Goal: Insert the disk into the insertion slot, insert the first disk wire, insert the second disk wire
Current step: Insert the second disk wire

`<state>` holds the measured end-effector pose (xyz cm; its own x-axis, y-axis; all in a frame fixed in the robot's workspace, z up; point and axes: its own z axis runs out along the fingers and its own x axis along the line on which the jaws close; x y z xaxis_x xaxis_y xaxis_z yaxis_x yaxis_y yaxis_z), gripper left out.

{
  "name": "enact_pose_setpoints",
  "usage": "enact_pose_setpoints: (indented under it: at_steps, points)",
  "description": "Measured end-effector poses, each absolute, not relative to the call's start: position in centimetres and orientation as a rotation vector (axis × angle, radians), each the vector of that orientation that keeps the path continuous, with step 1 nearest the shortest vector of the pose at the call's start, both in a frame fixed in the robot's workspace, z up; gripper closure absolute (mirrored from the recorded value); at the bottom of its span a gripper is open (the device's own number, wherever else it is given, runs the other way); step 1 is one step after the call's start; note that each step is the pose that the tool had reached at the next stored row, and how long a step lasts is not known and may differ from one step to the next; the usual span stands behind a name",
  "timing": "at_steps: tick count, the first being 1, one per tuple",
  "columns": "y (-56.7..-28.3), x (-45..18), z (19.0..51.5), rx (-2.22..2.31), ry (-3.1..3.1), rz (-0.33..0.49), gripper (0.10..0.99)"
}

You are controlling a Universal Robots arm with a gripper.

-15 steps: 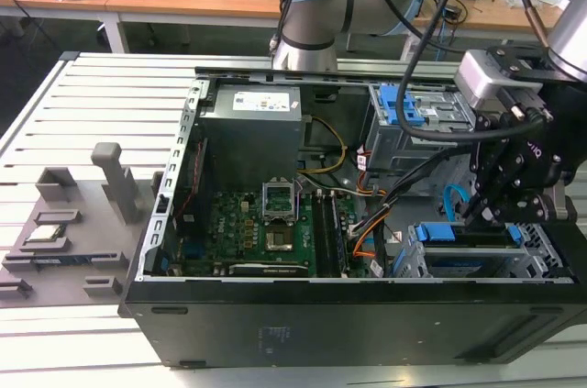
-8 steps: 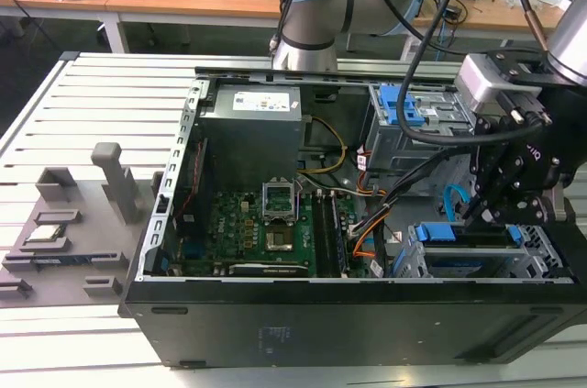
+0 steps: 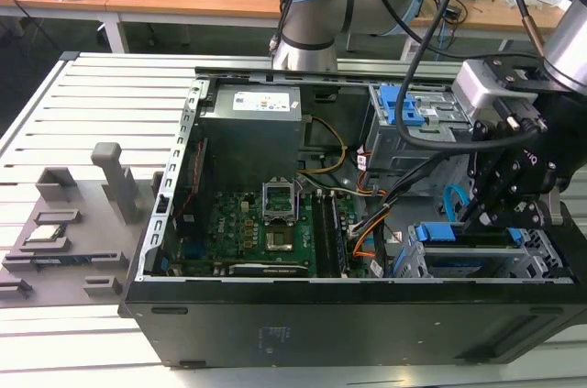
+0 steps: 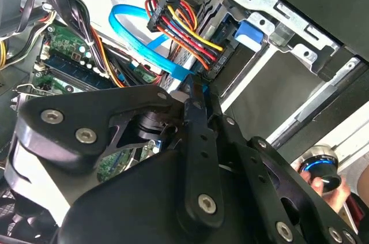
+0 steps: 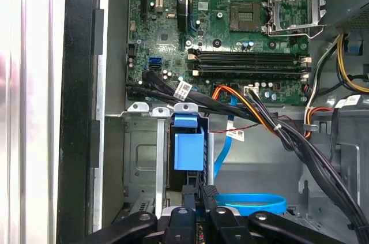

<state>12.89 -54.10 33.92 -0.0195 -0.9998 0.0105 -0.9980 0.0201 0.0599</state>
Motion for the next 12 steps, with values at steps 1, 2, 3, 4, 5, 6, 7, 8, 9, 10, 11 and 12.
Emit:
enact_pose_setpoints:
  at_steps: [1, 2, 3, 4, 5, 6, 7, 8, 9, 10, 11, 12]
  points:
    - [-54.1, 12.9, 33.9, 2.164, -2.208, -0.055, 0.925]
    - [-54.1, 12.9, 33.9, 2.164, -2.208, -0.055, 0.914]
    - [-54.1, 12.9, 33.9, 2.164, -2.208, -0.055, 0.914]
    - [-54.1, 12.9, 33.9, 2.164, -2.208, -0.055, 0.847]
    - [-54.1, 12.9, 34.0, 2.165, -2.208, -0.055, 0.847]
    - [-54.1, 12.9, 34.4, 2.165, -2.208, -0.056, 0.847]
    - [-54.1, 12.9, 34.8, 2.164, -2.208, -0.055, 0.847]
    - [-54.1, 12.9, 35.2, 2.165, -2.208, -0.055, 0.847]
    - [-54.1, 12.9, 35.6, 2.165, -2.208, -0.055, 0.847]
    - [-54.0, 12.9, 35.9, 2.165, -2.208, -0.055, 0.847]
    - [-53.9, 12.9, 36.8, 2.164, -2.208, -0.055, 0.847]
    - [-53.7, 12.8, 37.7, 2.165, -2.208, -0.055, 0.863]
